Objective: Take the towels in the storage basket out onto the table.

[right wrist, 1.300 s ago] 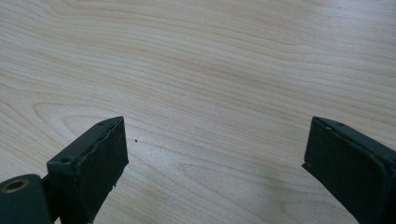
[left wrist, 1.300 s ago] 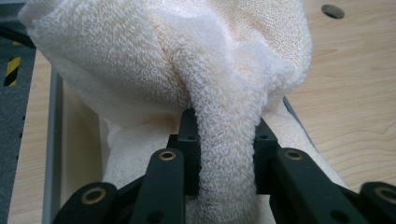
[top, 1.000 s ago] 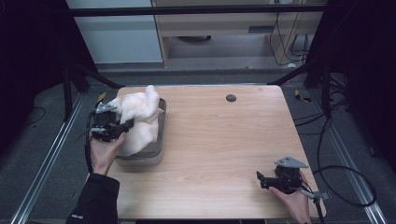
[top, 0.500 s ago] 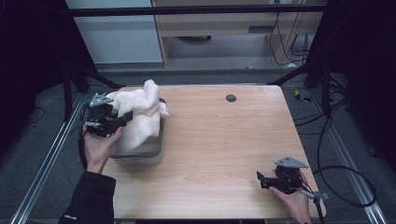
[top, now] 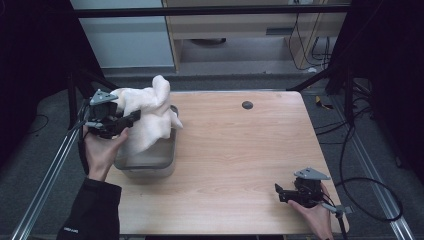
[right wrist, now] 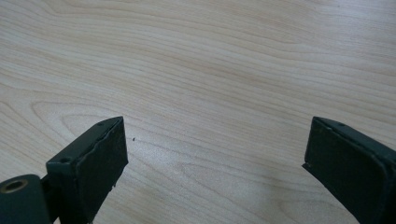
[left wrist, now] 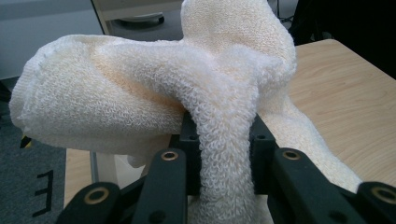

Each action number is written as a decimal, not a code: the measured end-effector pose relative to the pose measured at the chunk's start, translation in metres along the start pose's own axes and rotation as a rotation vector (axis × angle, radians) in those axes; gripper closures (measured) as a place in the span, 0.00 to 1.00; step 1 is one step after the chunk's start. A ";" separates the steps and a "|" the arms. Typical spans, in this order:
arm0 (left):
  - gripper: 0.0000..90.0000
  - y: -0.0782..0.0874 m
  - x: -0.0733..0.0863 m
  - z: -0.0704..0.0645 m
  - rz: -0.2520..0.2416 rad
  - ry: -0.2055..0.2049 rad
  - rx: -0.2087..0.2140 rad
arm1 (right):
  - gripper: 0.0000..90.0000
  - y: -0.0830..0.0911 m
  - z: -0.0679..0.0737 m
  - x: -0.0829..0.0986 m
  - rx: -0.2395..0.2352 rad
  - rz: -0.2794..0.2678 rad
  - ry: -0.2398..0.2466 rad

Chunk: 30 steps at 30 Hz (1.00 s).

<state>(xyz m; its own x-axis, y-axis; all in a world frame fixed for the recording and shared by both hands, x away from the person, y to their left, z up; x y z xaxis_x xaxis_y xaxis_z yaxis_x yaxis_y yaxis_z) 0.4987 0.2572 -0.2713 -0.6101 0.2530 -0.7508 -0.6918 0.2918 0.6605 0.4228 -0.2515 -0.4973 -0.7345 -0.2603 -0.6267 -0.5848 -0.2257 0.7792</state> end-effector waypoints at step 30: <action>0.82 0.045 -0.047 -0.033 -0.107 -0.078 0.030 | 0.07 0.000 -0.001 0.000 0.002 0.002 0.001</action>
<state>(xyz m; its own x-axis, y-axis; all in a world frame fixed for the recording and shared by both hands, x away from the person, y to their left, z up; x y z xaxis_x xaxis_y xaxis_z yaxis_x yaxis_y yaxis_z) 0.4836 0.2279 -0.2062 -0.5010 0.2893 -0.8157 -0.7386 0.3482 0.5772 0.4228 -0.2524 -0.4972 -0.7355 -0.2613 -0.6251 -0.5839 -0.2236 0.7805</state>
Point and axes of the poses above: each handheld gripper's, and its own axes: y roughly backward along the jaws, x roughly out of its underside, z roughly to its left, the point moved 1 cm from there along -y, roughly forward along the jaws, and after that the axes turned 10 degrees about z, right-handed, at the moved point
